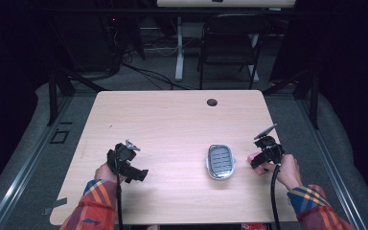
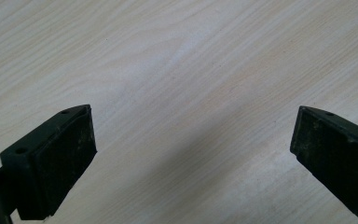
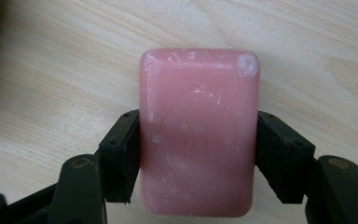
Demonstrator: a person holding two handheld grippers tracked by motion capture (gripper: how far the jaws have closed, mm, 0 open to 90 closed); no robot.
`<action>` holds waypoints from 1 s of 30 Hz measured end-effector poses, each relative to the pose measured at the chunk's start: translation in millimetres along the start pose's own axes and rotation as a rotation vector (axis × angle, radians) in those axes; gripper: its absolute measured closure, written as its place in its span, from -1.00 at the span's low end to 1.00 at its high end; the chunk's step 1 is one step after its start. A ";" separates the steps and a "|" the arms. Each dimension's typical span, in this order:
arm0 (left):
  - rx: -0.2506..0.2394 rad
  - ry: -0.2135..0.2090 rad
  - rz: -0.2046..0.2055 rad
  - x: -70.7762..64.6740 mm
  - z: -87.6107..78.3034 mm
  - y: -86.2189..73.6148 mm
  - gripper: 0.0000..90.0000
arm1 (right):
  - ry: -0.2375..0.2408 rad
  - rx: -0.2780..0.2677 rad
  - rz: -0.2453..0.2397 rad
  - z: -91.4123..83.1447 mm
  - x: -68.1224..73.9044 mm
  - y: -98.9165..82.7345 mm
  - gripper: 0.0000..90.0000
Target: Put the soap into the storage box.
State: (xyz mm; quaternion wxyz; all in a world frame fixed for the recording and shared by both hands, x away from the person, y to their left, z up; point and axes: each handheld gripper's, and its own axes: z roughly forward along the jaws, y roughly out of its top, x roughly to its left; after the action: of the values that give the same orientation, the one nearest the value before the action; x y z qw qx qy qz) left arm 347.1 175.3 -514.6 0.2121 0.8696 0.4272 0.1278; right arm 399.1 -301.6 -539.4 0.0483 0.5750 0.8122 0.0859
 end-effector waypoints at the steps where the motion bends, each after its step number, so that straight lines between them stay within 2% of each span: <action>1: 0.000 0.000 0.000 0.0 0.0 0.0 -1.00 | 0.003 0.008 -0.008 -0.4 -0.8 0.2 -0.18; 3: 0.001 0.003 0.000 -0.4 0.0 0.0 -1.00 | 0.008 0.013 -0.015 -0.5 -1.7 0.3 -0.18; 6: 0.001 0.000 0.000 -0.2 -0.1 0.0 -1.00 | 0.007 -0.012 -0.001 1.5 -1.0 -0.8 -0.18; 8: 0.003 0.001 0.001 -0.3 -0.1 0.1 -1.00 | 0.017 0.012 -0.015 0.4 -3.2 -0.2 -0.19; 15: 0.004 0.000 0.000 -0.1 0.0 0.1 -1.00 | 0.027 0.017 -0.024 0.4 -5.0 -0.2 -0.18; 17: 0.003 -0.001 0.001 -0.1 0.0 0.2 -1.00 | 0.046 0.000 -0.009 1.7 -5.9 -1.1 -0.18; 21: 0.001 -0.002 0.000 -0.1 0.0 0.1 -1.00 | 0.046 0.003 0.000 -0.3 -8.6 -1.5 -0.18; 27: 0.001 -0.002 0.000 0.0 -0.1 0.0 -1.00 | 0.054 0.018 -0.023 -7.6 -13.5 -0.9 -0.18; 30: 0.001 -0.002 0.000 0.1 0.0 0.0 -1.00 | 0.056 -0.013 -0.004 -8.9 -12.6 -1.9 -0.18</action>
State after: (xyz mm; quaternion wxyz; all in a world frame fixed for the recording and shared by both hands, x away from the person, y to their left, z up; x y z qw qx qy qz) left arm 347.1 175.3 -514.6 0.2123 0.8698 0.4271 0.1269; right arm 400.0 -314.9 -531.4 0.0293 0.5704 0.8138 0.1072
